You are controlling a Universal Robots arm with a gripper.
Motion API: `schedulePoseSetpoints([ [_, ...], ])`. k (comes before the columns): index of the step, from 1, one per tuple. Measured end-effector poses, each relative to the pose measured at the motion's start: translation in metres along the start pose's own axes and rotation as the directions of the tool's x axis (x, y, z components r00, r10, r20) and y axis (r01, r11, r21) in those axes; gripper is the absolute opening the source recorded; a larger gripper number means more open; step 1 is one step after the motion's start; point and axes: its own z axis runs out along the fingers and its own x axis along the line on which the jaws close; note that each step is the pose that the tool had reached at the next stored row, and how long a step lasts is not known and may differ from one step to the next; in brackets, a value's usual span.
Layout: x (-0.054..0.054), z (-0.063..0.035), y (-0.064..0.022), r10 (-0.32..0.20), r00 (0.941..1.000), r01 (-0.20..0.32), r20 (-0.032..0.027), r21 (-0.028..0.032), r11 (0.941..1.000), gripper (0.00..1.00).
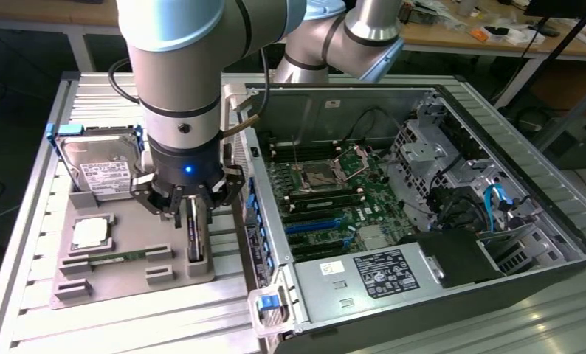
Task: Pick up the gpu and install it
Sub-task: 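Pick up the gpu and move the gpu toward the slot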
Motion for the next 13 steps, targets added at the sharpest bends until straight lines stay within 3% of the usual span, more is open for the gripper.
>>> schedulePoseSetpoints([
  [9,0.0,0.0001,0.0,0.0,1.0,0.0,0.0,0.0,1.0,0.48],
  [10,0.0,0.0001,0.0,0.0,1.0,0.0,0.0,0.0,1.0,0.47],
  [12,0.0,0.0001,0.0,0.0,1.0,0.0,0.0,0.0,1.0,0.34],
  [13,0.0,0.0001,0.0,0.0,1.0,0.0,-0.0001,0.0,1.0,0.34],
])
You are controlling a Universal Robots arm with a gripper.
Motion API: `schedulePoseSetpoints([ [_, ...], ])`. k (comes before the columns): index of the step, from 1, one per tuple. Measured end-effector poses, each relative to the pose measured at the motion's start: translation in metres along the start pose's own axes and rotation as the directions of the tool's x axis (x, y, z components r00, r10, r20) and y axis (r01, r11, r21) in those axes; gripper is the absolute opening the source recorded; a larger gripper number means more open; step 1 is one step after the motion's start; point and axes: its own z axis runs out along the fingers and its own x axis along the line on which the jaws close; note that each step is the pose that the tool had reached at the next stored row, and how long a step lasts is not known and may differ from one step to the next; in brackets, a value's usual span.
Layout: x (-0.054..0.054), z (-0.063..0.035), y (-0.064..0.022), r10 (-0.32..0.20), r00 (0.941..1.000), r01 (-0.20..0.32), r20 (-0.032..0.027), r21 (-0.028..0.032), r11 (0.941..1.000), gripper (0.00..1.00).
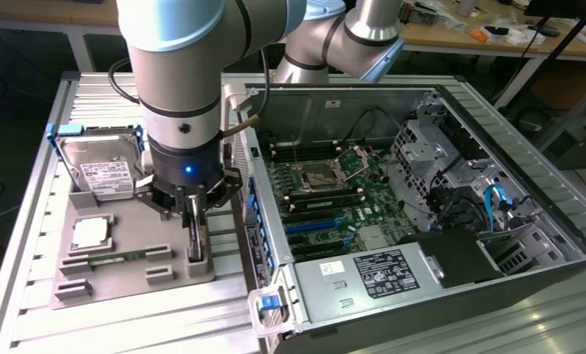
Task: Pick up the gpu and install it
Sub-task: 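Pick up the gpu and move the gpu toward the slot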
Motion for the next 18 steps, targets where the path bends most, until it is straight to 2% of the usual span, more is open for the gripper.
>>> schedulePoseSetpoints([
  [1,0.0,0.0,0.0,0.0,1.0,0.0,0.0,0.0,1.0,0.28],
  [2,0.0,0.0,0.0,0.0,1.0,0.0,0.0,0.0,1.0,0.27],
  [13,0.001,0.0,0.0001,0.0,1.0,0.0,0.0012,-0.0002,1.0,0.27],
  [18,0.001,-0.0103,0.0001,0.0,1.0,0.0,0.0012,-0.0001,1.0,0.27],
])
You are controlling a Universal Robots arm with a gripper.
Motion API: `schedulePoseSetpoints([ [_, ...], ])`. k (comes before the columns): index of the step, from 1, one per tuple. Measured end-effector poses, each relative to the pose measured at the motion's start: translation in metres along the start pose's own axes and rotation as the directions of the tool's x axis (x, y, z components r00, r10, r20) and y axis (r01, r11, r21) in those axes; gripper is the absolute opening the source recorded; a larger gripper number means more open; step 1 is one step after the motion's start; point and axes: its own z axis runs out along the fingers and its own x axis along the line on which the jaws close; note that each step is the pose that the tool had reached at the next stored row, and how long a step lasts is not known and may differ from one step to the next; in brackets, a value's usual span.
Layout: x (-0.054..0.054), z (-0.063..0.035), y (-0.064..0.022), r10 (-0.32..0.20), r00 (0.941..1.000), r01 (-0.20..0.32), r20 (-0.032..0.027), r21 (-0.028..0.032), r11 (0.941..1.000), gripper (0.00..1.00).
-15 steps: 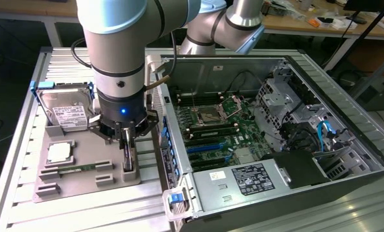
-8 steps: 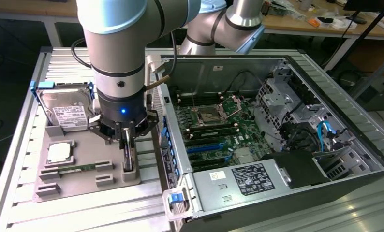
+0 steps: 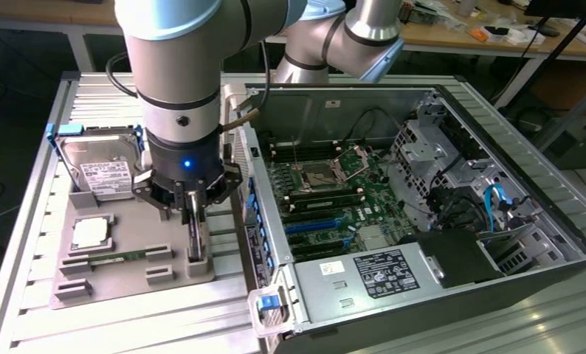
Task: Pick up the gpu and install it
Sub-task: 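Pick up the gpu and move the gpu toward the slot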
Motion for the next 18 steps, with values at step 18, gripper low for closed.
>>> schedulePoseSetpoints([
  [18,-0.001,-0.072,0.0004,0.0,1.0,0.0,-0.0001,0.0001,1.0,0.27],
])
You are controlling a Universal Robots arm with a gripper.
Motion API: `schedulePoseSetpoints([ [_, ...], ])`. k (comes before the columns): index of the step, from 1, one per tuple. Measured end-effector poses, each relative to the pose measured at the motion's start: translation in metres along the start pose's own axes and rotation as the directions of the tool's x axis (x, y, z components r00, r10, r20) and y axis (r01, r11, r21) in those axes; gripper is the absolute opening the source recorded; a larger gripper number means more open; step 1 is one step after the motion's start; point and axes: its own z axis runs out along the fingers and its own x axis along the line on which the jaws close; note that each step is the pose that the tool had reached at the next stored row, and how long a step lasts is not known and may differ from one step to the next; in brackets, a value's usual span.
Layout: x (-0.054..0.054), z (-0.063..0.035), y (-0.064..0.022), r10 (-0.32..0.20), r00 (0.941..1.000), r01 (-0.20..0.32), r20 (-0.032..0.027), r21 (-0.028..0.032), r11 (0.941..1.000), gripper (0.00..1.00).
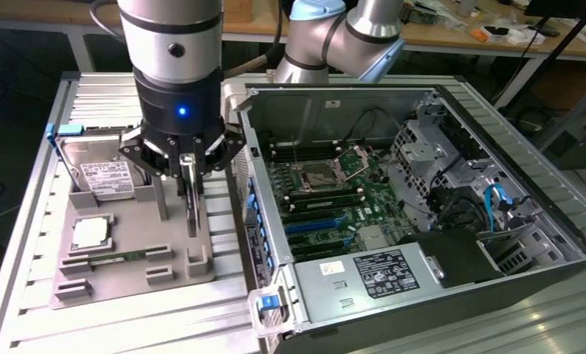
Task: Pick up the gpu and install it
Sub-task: 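Pick up the gpu and move the gpu toward the slot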
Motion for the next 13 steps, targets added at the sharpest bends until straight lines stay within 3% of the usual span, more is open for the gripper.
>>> schedulePoseSetpoints([
  [4,0.0,-0.0197,0.0001,0.0,1.0,0.0,0.0001,-0.0001,1.0,0.27],
  [13,-0.001,-0.0507,0.0002,0.0,1.0,0.0,0.0,0.0,1.0,0.27],
])
